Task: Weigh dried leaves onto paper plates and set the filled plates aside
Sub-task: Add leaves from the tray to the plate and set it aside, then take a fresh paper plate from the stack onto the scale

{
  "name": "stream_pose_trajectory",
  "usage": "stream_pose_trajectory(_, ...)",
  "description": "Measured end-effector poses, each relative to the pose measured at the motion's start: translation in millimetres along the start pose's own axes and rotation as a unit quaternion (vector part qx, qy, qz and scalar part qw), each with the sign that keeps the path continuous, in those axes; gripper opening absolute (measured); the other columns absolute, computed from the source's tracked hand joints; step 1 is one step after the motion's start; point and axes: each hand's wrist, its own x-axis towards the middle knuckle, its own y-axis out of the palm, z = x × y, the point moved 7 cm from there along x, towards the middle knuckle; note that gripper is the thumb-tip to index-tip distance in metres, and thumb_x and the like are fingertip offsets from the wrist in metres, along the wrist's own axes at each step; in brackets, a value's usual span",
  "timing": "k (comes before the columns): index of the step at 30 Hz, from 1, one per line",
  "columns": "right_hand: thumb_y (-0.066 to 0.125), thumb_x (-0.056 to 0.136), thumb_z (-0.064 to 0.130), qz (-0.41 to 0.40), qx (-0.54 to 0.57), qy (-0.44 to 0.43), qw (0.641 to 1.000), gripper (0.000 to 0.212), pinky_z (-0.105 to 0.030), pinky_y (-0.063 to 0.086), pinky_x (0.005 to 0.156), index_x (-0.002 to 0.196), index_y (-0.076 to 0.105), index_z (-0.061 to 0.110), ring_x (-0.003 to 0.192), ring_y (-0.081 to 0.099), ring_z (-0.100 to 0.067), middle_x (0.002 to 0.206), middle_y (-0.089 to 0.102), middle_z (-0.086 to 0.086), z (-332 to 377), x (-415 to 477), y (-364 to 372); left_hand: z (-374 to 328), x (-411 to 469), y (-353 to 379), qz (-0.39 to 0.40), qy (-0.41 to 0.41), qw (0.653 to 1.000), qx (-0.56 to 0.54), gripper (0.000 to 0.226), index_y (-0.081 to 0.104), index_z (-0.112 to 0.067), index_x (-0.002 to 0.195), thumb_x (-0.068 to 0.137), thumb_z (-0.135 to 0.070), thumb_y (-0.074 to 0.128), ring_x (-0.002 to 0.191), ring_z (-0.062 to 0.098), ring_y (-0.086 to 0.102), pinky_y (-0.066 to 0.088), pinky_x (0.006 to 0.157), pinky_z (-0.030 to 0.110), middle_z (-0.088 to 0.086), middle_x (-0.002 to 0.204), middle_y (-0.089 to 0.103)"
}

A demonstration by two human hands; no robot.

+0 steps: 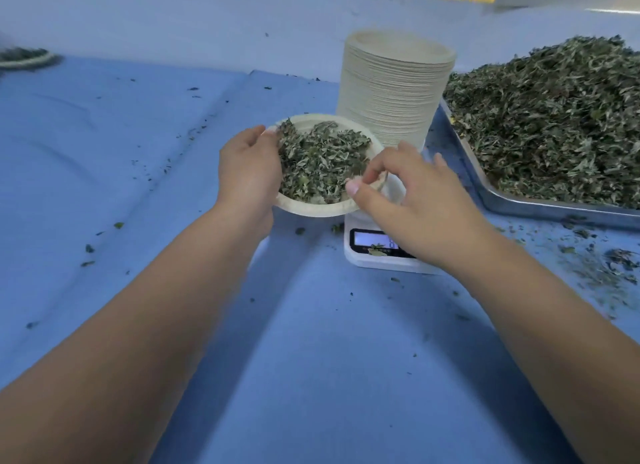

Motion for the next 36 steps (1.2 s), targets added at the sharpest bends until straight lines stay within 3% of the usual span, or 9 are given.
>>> stream_pose_trajectory(2, 0.062, 0.082, 0.069, 0.047, 0.034, -0.028, 0.998, 0.033, -0.040, 0.003, 0.123, 0.095, 0.058, 0.038, 0.152, 0.016, -0.007, 0.130, 0.055, 0.026, 21, 8, 17, -5, 6, -33, -0.023, -0.009, 1.000, 0.003, 0.026, 0.068, -0.033, 0.123, 0.101, -0.024, 0.056, 0.111, 0.011, 0.068, 0.055, 0.099, 0.036, -0.006, 0.127, 0.069)
stream_pose_trajectory(4, 0.068, 0.072, 0.073, 0.086, 0.024, -0.080, 0.993, 0.043, -0.036, 0.006, 0.121, 0.100, 0.059, 0.042, 0.152, 0.016, -0.008, 0.118, 0.052, 0.040, 48, 15, 34, -12, 12, -67, -0.044, -0.011, 0.999, 0.019, 0.026, 0.072, -0.036, 0.114, 0.099, -0.022, 0.056, 0.108, 0.006, 0.070, 0.058, 0.095, 0.034, -0.014, 0.120, 0.073)
stream_pose_trajectory(9, 0.067, 0.068, 0.074, 0.128, -0.021, -0.152, 0.980, 0.048, -0.034, 0.018, 0.119, 0.104, 0.057, 0.044, 0.145, 0.035, -0.023, 0.131, 0.061, 0.007, 114, 38, 92, -25, 25, -154, -0.099, -0.046, 0.992, 0.068, 0.025, 0.078, -0.036, 0.095, 0.089, -0.029, 0.055, 0.093, 0.013, 0.074, 0.056, 0.076, 0.030, -0.022, 0.095, 0.075)
stream_pose_trajectory(13, 0.064, 0.067, 0.077, 0.152, -0.008, -0.181, 0.972, 0.044, -0.032, 0.041, 0.085, 0.097, 0.057, 0.046, 0.099, 0.054, -0.018, 0.106, 0.060, 0.008, 166, 55, 141, -35, 35, -223, -0.146, -0.029, 0.981, 0.123, 0.029, 0.078, -0.035, 0.075, 0.091, -0.033, 0.054, 0.054, -0.003, 0.064, 0.043, 0.043, 0.013, -0.026, 0.063, 0.068)
stream_pose_trajectory(17, 0.075, 0.070, 0.070, 0.160, 0.045, -0.199, 0.966, 0.042, -0.031, 0.046, 0.086, 0.098, 0.064, 0.041, 0.105, 0.058, -0.014, 0.106, 0.064, 0.012, 210, 69, 186, -32, 49, -290, -0.192, -0.043, 0.972, 0.127, 0.029, 0.081, -0.030, 0.081, 0.089, -0.035, 0.053, 0.069, 0.013, 0.067, 0.046, 0.061, 0.025, -0.013, 0.072, 0.071)
stream_pose_trajectory(20, 0.076, 0.071, 0.068, 0.174, 0.060, -0.209, 0.960, 0.044, -0.028, 0.041, 0.088, 0.101, 0.064, 0.039, 0.123, 0.053, -0.017, 0.103, 0.061, 0.019, 237, 78, 224, -33, 58, -332, -0.214, -0.026, 0.967, 0.138, 0.033, 0.080, -0.044, 0.073, 0.089, -0.034, 0.053, 0.070, 0.008, 0.073, 0.050, 0.060, 0.022, -0.016, 0.074, 0.076)
stream_pose_trajectory(26, 0.072, 0.068, 0.074, 0.177, 0.056, -0.220, 0.958, 0.046, -0.031, 0.046, 0.077, 0.096, 0.061, 0.039, 0.098, 0.056, -0.013, 0.103, 0.063, 0.009, 294, 104, 301, -42, 82, -405, -0.283, -0.019, 0.943, 0.173, 0.037, 0.080, -0.032, 0.085, 0.075, -0.043, 0.046, 0.088, 0.015, 0.070, 0.056, 0.083, 0.032, -0.011, 0.085, 0.074)
stream_pose_trajectory(30, 0.069, 0.069, 0.074, 0.168, 0.069, -0.216, 0.959, 0.046, -0.035, 0.051, 0.076, 0.095, 0.060, 0.036, 0.093, 0.057, -0.015, 0.095, 0.064, 0.011, 334, 126, 338, -51, 106, -444, -0.298, -0.010, 0.936, 0.188, 0.030, 0.076, -0.033, 0.080, 0.075, -0.046, 0.049, 0.090, 0.009, 0.068, 0.050, 0.074, 0.027, -0.017, 0.081, 0.070)
stream_pose_trajectory(36, 0.065, 0.074, 0.076, 0.166, 0.072, -0.227, 0.957, 0.049, -0.032, 0.043, 0.069, 0.104, 0.058, 0.038, 0.088, 0.052, -0.012, 0.104, 0.064, 0.010, 380, 168, 397, -53, 144, -504, -0.338, 0.041, 0.936, 0.090, 0.047, 0.063, -0.036, 0.136, 0.105, -0.048, 0.030, 0.128, 0.006, 0.043, 0.026, 0.101, 0.029, -0.008, 0.154, 0.048)
